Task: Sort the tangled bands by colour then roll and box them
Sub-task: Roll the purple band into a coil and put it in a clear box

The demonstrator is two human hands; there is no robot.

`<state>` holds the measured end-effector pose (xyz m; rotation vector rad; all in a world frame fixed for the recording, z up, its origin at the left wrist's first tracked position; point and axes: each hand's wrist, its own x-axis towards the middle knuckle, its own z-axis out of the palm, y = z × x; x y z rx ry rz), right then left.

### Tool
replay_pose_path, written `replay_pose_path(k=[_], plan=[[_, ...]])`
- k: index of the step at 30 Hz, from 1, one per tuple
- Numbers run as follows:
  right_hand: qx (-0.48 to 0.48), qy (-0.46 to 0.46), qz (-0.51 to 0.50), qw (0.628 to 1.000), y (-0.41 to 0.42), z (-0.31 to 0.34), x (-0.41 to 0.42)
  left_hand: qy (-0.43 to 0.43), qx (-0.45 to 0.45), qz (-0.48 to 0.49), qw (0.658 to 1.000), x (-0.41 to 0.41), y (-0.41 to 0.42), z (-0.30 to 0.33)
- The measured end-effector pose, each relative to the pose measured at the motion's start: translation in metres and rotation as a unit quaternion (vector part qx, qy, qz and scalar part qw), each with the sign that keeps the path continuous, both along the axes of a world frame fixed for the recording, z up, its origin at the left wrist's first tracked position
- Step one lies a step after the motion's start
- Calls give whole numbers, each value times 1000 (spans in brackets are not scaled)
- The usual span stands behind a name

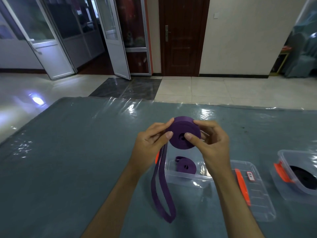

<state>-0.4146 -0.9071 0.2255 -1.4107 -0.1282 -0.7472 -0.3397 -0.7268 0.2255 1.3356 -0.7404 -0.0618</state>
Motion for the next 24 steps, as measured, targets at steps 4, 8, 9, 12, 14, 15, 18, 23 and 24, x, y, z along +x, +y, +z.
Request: replay_pose_path(k=[4,8,9,12,14,15,18,23,24], plan=[[-26,43,41,998,-1,-1,-1,9,-17,90,996,1,-4,1],[-3,20,20,1000,-3,3,-5,53,-42,56,996,-3,-7,-7],[6,17,12,1000,-3,2,-5,60,-38,34,997,-3,-7,-8],[14,52,17,998,-4,-1,-7,58,-35,24,997,-2,-6,-4],[-8,75,47,996,-7,-1,-9,51,-34,55,997,-4,-6,-3],[-17,75,54,996,-8,0,-10,49,-36,62,996,-5,-6,-4],[-24,58,25,998,-8,6,-13,33,-33,33,998,-9,-6,-7],[-37,62,21,997,-10,6,-15,0,-15,7,1000,-7,-4,-6],[-43,79,27,996,-11,4,-15,6,-14,20,1000,-7,-4,-5]])
